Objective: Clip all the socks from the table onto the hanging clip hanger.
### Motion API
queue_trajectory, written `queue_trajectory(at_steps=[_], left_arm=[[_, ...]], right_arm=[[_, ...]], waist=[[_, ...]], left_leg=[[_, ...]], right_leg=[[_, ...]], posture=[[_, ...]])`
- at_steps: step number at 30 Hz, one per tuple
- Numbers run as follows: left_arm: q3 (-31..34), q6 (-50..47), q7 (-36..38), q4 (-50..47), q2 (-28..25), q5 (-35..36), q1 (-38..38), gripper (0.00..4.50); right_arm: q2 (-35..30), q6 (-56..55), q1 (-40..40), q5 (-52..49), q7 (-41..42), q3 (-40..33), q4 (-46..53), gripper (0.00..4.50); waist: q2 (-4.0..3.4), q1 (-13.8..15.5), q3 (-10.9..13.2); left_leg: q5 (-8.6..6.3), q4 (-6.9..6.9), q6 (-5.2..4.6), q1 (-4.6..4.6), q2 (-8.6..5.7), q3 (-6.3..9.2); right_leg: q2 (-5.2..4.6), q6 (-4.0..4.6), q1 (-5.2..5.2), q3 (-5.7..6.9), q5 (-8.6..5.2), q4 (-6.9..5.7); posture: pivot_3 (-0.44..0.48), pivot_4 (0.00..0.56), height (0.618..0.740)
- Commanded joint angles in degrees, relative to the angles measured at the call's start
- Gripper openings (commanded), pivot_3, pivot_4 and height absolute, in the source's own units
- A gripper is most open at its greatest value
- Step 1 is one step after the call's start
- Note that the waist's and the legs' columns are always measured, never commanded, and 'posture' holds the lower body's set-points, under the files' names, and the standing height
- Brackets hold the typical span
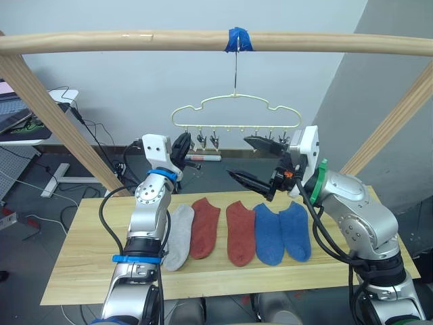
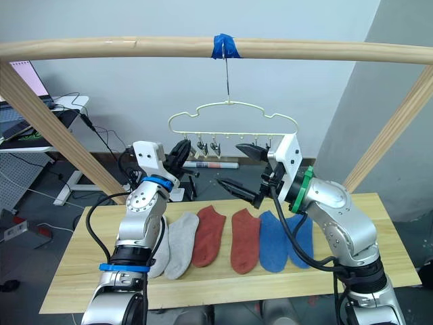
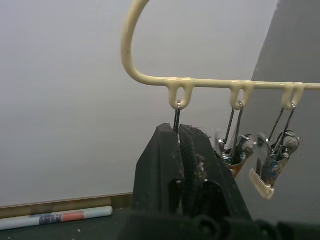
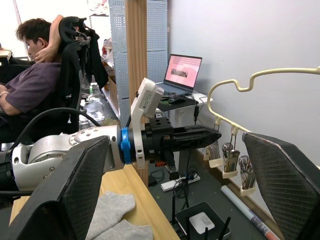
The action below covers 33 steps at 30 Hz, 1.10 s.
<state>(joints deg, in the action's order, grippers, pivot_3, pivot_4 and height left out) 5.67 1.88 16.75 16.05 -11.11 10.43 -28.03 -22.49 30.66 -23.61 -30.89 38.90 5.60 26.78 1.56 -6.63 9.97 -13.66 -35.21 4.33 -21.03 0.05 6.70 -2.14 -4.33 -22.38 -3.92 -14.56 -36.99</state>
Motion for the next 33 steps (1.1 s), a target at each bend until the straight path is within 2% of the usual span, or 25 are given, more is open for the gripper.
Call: queue_trajectory(at_steps=[1, 5, 10, 15, 19, 24, 29, 33], left_arm=[[0.9, 0.5, 0.0, -2.9, -0.7, 0.5, -1.2, 0.02], [0.5, -2.0, 0.6, -5.3, -1.9, 0.3, -0.6, 0.02], [0.2, -13.9, 4.5, -13.8, -7.6, 2.2, 2.5, 0.02], [0.5, -21.6, 6.9, -19.7, -10.9, 4.7, 4.5, 0.02], [0.6, -23.5, 7.0, -21.4, -11.0, 5.3, 5.2, 0.02], [3.0, -26.8, 6.1, -22.5, -8.3, 9.9, 5.5, 0.02], [2.2, -26.7, 5.8, -23.3, -9.3, 8.4, 5.5, 0.02], [2.5, -27.0, 6.0, -23.5, -9.7, 8.6, 5.5, 0.02]], right_arm=[[-0.3, -1.3, 0.6, -0.6, 0.3, -1.3, 1.2, 4.5], [-2.9, -2.1, 3.2, 4.1, -0.7, -0.5, -0.6, 4.5], [-11.5, -0.2, 12.0, 16.7, -5.2, 1.1, -11.5, 4.5], [-14.3, -1.1, 12.2, 20.9, -2.6, 3.1, -23.2, 4.5], [-12.5, -4.2, 9.4, 23.3, -1.5, 4.3, -32.1, 4.5], [-11.2, -8.7, 6.5, 26.8, 0.2, 6.5, -39.7, 4.5], [-9.1, -13.3, 1.3, 31.0, 1.2, 9.2, -54.2, 4.5], [-8.1, -15.3, -0.1, 32.3, 2.1, 8.9, -59.8, 4.5]], waist=[[0.0, 0.0, 0.0], [0.01, 0.0, 0.0], [0.03, 0.2, 0.0], [-0.04, -0.1, 0.3], [-0.02, -0.1, 0.3], [-0.02, 0.0, 0.3], [-0.01, 0.1, 0.3], [-0.02, 0.2, 0.3]], left_leg=[[0.0, 0.0, 0.0, 0.0, 0.0, 0.0], [0.0, 0.0, 0.0, -0.01, 0.0, 0.0], [-0.01, 0.0, 0.0, 0.0, -0.02, -0.01], [0.0, 0.0, -0.02, 0.14, 0.02, -0.17], [0.01, -0.01, -0.03, 0.19, 0.08, -0.17], [0.0, -0.02, -0.02, 0.14, 0.08, -0.18], [0.0, -0.02, -0.02, 0.13, 0.07, -0.19], [0.0, -0.02, -0.02, 0.15, 0.07, -0.17]], right_leg=[[0.0, 0.0, 0.0, -0.01, 0.0, 0.0], [0.0, 0.0, 0.0, 0.0, 0.0, 0.01], [-0.01, 0.0, 0.03, -0.02, -0.01, 0.04], [0.02, -0.01, 0.03, -0.15, -0.01, -0.06], [0.1, -0.03, 0.06, -0.14, 0.01, -0.09], [0.1, -0.03, 0.06, -0.16, 0.01, -0.02], [0.09, -0.02, 0.06, -0.17, 0.01, 0.0], [0.09, -0.02, 0.06, -0.16, 0.01, -0.02]], posture=[[-0.172, 0.136, 0.74], [-0.16, 0.15, 0.74], [-0.148, 0.16, 0.74], [-0.132, 0.166, 0.74], [-0.122, 0.164, 0.74], [-0.121, 0.163, 0.74], [-0.105, 0.155, 0.74], [-0.092, 0.154, 0.74]])
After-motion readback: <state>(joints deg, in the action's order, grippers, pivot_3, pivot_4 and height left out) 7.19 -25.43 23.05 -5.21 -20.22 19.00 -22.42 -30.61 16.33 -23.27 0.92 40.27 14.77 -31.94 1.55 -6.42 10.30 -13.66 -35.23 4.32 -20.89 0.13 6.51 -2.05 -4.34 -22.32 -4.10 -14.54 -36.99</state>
